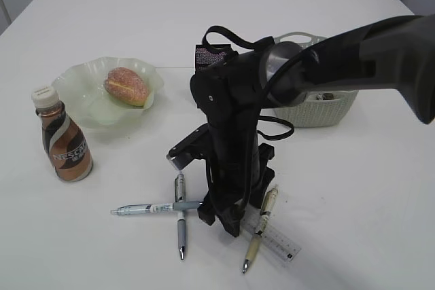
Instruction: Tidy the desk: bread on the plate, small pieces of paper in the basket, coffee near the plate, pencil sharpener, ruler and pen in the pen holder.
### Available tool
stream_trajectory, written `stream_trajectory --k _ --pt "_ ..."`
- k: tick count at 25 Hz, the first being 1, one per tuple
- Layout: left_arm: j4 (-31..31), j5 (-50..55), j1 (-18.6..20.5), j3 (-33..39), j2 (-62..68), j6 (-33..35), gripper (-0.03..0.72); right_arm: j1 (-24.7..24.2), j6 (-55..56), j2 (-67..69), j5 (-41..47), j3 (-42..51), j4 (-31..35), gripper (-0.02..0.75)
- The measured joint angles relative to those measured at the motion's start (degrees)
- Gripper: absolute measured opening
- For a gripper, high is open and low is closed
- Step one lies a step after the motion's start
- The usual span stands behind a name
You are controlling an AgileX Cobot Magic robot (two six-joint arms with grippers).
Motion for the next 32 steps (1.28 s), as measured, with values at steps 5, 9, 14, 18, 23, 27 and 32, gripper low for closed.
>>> stream_trajectory --k 5,9,14,18,23,27,32 --pt "0.0 0.0 0.0 0.0 0.0 0.0 0.424 0.0 0.0 0.0 -0.1 0.0 0.2 0.42" --pt "0.0 0.0 0.0 0.0 0.0 0.0 0.424 0.0 0.0 0.0 -0.3 0.0 0.3 0.267" --pt "0.0 0.0 0.0 0.0 0.0 0.0 0.424 0.0 1.0 0.0 -0.2 0.0 0.3 0.251" --pt "0.0 0.0 0.0 0.0 0.0 0.0 0.424 0.0 1.2 0.2 1.6 -0.5 0.2 0.251" --pt "0.0 0.0 0.0 0.0 0.0 0.0 0.424 0.0 2.4 0.9 3.0 -3.8 0.0 0.251" --pt "0.0 0.0 0.0 0.0 0.0 0.0 0.424 0.0 3.6 1.0 3.2 -6.9 0.0 0.251" --pt "0.0 0.0 0.0 0.0 0.0 0.1 0.424 0.0 5.4 1.0 3.3 -7.8 0.0 0.251"
